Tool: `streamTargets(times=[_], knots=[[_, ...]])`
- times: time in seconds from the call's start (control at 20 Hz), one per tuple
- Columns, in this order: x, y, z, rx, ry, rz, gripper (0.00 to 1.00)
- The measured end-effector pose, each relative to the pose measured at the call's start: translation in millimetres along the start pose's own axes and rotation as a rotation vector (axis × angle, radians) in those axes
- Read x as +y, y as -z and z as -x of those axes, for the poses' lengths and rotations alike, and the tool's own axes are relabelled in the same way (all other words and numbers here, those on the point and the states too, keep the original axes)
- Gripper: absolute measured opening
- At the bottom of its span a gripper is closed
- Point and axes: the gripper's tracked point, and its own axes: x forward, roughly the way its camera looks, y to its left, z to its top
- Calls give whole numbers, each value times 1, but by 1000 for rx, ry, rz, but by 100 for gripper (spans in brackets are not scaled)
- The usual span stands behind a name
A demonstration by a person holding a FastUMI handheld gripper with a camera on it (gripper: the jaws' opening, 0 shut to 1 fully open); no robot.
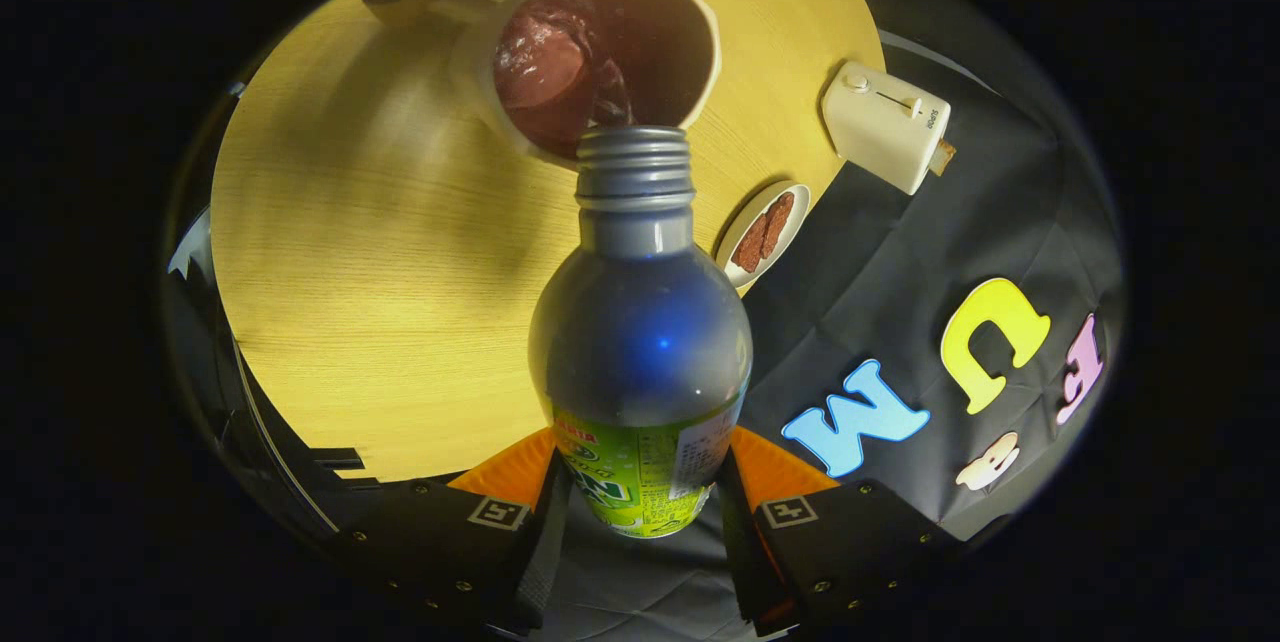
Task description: Take the bottle from table, then pour the juice into the cup, finally place the bottle on the coaster
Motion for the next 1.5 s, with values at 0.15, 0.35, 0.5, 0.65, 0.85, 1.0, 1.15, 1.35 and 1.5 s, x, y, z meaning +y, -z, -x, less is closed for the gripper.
streamTargets(times=[0.15, 0.35, 0.5, 0.65, 0.85, 1.0, 1.15, 1.35, 1.5], knots=[[-1, -2, 2, 2, -1, 23, 69], [-7, -1, 1, 20, 29, 50, 69], [-15, 0, 1, 26, 46, 71, 69], [-23, -2, -3, 23, 66, 86, 69], [-22, -6, -1, 21, 67, 98, 69], [-19, -5, 0, 19, 60, 99, 69], [-16, -4, -1, 14, 48, 82, 69], [-9, -5, -3, -4, 28, 28, 69], [-1, -2, 1, -25, 6, -63, 69]])
